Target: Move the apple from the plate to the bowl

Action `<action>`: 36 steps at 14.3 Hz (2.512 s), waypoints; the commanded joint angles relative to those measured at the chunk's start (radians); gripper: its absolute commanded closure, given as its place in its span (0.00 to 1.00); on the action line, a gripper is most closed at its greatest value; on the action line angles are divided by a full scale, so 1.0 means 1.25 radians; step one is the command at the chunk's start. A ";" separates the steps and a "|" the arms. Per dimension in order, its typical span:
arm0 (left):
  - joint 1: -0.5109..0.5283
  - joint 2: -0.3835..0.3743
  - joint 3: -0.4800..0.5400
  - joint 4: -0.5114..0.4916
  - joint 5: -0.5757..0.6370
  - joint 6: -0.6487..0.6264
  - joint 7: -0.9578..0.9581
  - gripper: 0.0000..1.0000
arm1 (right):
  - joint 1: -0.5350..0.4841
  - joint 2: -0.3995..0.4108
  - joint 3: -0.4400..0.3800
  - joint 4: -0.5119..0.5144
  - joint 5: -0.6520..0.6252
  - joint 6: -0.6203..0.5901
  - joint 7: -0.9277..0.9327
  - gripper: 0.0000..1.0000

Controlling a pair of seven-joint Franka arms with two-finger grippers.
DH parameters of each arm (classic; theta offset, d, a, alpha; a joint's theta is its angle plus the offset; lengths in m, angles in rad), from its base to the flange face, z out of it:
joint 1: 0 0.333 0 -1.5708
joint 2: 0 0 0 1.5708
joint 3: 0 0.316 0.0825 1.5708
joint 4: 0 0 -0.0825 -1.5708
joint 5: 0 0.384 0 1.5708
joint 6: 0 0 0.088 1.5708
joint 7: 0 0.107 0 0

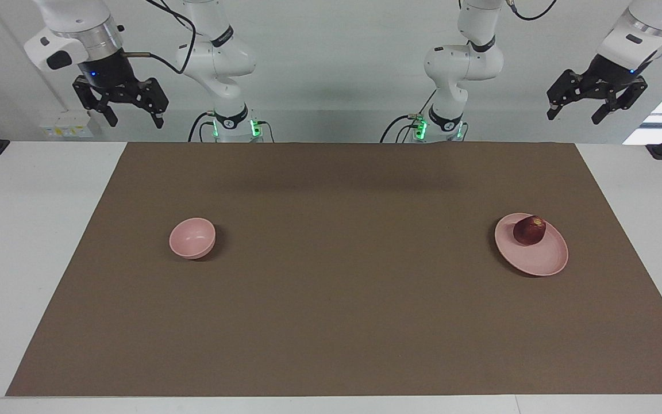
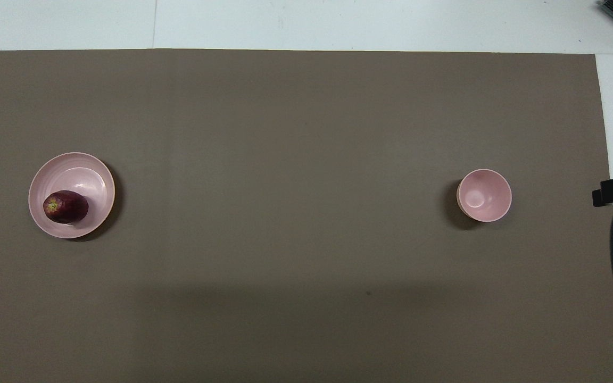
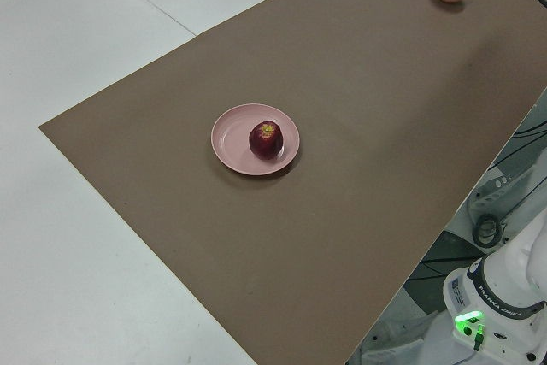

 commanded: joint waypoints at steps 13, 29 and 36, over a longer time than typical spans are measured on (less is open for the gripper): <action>0.034 -0.024 0.012 -0.410 -0.008 0.420 0.025 0.00 | -0.009 -0.014 0.002 -0.017 -0.008 0.010 -0.030 0.00; 0.081 0.107 0.011 -0.615 -0.010 0.860 0.043 0.00 | -0.009 -0.014 0.002 -0.017 -0.008 0.010 -0.030 0.00; 0.072 0.108 0.011 -0.613 -0.010 0.850 0.043 0.72 | -0.009 -0.014 0.002 -0.017 -0.008 0.010 -0.030 0.00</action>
